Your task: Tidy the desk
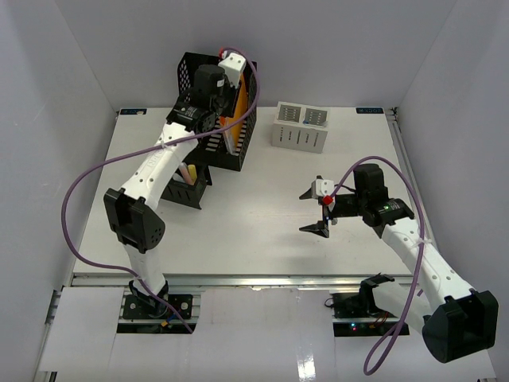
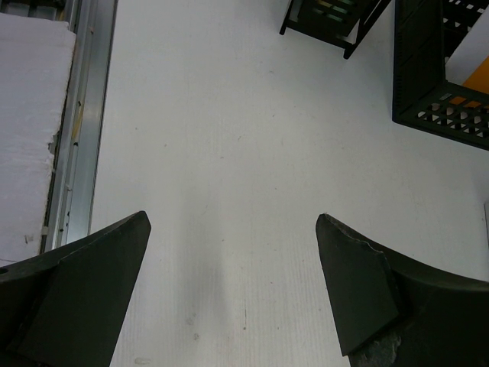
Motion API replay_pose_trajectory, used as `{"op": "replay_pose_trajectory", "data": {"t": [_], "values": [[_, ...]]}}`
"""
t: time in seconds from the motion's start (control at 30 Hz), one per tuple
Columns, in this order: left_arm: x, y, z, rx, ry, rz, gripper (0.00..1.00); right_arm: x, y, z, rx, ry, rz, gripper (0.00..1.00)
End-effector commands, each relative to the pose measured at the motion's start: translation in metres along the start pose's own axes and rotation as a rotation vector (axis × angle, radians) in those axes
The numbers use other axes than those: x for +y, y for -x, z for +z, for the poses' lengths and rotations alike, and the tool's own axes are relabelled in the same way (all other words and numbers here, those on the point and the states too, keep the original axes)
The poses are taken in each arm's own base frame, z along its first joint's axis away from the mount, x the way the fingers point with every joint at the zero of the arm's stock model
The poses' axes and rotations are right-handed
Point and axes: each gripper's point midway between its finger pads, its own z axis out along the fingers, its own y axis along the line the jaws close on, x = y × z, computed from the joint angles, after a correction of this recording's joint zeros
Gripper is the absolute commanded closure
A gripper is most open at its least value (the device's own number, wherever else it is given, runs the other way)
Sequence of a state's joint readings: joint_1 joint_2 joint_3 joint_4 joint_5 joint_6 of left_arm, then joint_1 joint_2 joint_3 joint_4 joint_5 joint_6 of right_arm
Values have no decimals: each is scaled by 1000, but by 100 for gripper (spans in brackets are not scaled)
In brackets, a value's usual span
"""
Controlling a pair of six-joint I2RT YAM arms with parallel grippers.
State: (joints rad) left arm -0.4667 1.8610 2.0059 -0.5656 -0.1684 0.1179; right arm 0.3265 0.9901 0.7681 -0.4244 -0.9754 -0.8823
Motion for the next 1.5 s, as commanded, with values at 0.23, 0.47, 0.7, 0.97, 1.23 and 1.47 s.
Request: {"op": "replay_pose_trajectory", "data": {"t": [0.23,0.47,0.7,0.97,1.23,1.47], "values": [[28,130,-80,-364,37,-225,4,-18,-10,-20,-2,-97,56,4],[45,132,-130,-425,84,-261,4,-27,-18,-32,-1,-171,95,3],[86,43,-170,-337,309,-374,21,-28,-22,-36,-8,-199,106,3],[68,-52,-170,-249,162,-662,6,-28,-27,-34,-2,-197,124,3],[48,-79,-124,-307,-53,-622,3,-28,-27,-34,0,-195,121,3],[40,-63,-91,-388,-153,-479,4,-28,-28,-34,3,-187,122,3]]}}
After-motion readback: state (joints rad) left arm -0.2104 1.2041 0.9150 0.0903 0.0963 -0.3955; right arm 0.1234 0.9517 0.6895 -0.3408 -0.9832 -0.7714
